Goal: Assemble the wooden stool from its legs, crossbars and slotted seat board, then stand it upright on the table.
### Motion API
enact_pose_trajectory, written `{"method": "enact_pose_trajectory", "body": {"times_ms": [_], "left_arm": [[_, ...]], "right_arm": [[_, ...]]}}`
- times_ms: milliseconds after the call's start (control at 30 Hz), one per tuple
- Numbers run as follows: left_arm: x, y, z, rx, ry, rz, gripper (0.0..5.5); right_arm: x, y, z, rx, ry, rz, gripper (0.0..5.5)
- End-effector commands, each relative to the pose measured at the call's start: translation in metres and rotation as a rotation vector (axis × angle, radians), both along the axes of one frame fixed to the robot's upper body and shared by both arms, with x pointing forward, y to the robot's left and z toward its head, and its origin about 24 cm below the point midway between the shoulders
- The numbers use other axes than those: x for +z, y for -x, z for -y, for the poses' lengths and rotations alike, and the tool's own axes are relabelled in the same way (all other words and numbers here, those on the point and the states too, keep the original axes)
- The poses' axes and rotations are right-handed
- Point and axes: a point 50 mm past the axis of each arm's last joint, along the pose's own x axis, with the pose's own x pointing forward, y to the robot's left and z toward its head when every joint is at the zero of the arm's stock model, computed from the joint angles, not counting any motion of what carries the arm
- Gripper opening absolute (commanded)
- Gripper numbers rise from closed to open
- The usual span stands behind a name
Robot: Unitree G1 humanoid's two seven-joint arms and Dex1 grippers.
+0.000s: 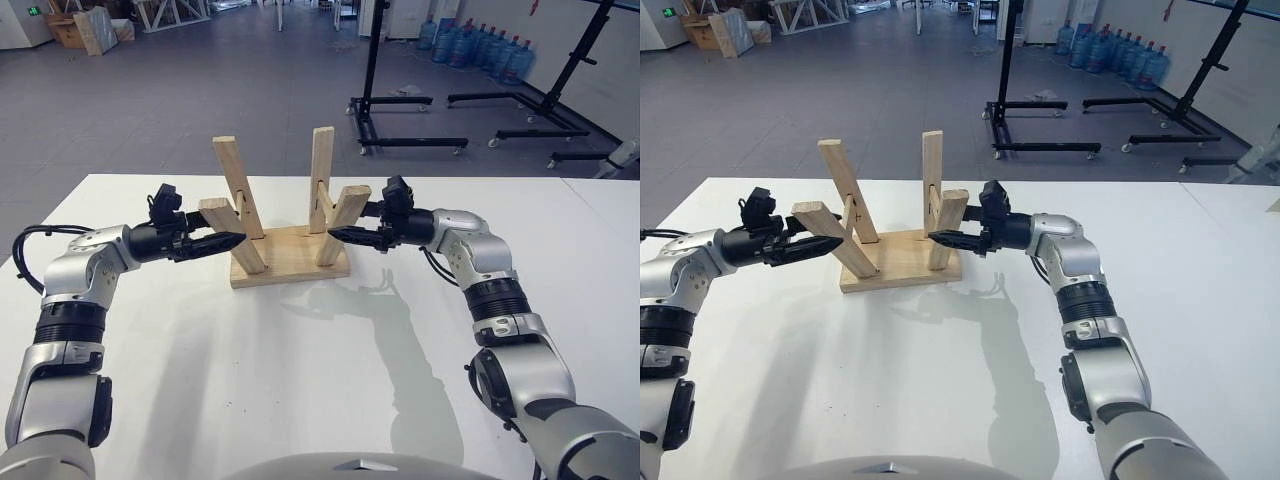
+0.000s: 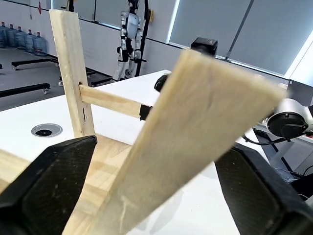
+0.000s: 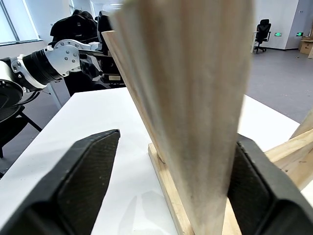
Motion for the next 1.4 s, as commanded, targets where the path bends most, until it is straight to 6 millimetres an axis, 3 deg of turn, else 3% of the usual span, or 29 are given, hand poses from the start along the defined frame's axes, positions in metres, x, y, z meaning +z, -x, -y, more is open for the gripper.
{"method": "enact_pose_trajectory", "body": {"times_ms": [33, 267, 400, 567, 867, 1033, 1167, 1267, 1400], "left_arm": [[0.010, -0.002, 0.000, -0.026, 0.028, 0.006, 3.65], [0.019, 0.000, 0.001, -0.078, 0.056, -0.006, 2.60], [0.017, -0.001, 0.002, -0.089, 0.050, -0.017, 2.03], [0.013, 0.006, 0.006, -0.150, 0.045, -0.110, 1.79], [0.034, 0.001, 0.031, -0.047, 0.264, -0.474, 1.46], [0.030, 0.006, 0.052, -0.021, 0.252, -0.698, 1.07], [-0.008, 0.009, 0.057, 0.093, 0.204, -0.881, 1.07], [-0.029, 0.011, 0.054, 0.162, 0.194, -0.941, 1.79], [-0.031, 0.006, 0.048, 0.200, 0.231, -0.956, 2.49]], "right_arm": [[0.002, -0.002, 0.002, -0.011, 0.009, -0.005, 2.79], [0.004, -0.005, 0.005, -0.022, -0.003, -0.020, 1.67], [0.002, -0.005, 0.007, -0.027, -0.006, -0.028, 1.60], [0.010, 0.000, 0.010, 0.003, -0.055, -0.086, 1.54], [0.033, 0.032, 0.011, 0.044, -0.200, -0.638, 1.36], [0.006, 0.034, 0.015, -0.111, -0.228, -0.976, 1.18], [-0.017, 0.044, 0.015, -0.166, -0.295, -1.049, 1.16], [-0.023, 0.050, 0.012, -0.225, -0.316, -1.036, 1.16], [-0.024, 0.053, 0.012, -0.247, -0.363, -1.030, 2.17]]}}
